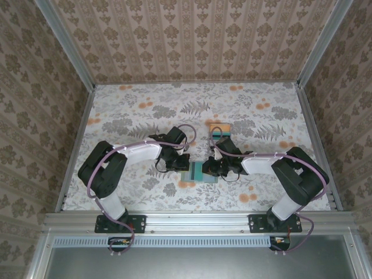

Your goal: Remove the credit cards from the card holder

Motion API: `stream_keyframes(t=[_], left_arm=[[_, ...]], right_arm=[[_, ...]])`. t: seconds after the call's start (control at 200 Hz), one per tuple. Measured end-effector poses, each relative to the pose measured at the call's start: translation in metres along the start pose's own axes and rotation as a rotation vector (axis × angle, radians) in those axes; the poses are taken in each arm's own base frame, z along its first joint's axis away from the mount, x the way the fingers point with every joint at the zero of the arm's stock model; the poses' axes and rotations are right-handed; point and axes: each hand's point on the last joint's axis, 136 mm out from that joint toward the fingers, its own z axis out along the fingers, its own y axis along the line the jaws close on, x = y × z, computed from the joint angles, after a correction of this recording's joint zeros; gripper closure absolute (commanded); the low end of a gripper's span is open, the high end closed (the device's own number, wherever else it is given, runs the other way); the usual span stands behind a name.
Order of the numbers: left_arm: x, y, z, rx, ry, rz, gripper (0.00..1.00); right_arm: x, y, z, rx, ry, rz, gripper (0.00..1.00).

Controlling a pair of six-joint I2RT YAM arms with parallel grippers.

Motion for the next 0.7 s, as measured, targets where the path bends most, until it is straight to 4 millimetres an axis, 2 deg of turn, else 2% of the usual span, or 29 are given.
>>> stream_keyframes(t=[0.425,0.63,0.7], left_arm=[[0.0003,-0.0004,0.0002,0.003,0.002,0.000,1.00],[0.0004,-0.0004,0.0002,0.003,0.002,0.000,1.00],[0.0004,-0.0004,0.0002,0.003,0.002,0.000,1.00]], right_arm=[[-0.0040,0.0076,0.0072,-0.043,-0.005,-0.004,0.79],[-0.0045,0.0088,0.0091,-0.052,-0.003,-0.001,1.00],[-0.0046,0.0088,0.0091,-0.052,-0.004,-0.001,1.00]])
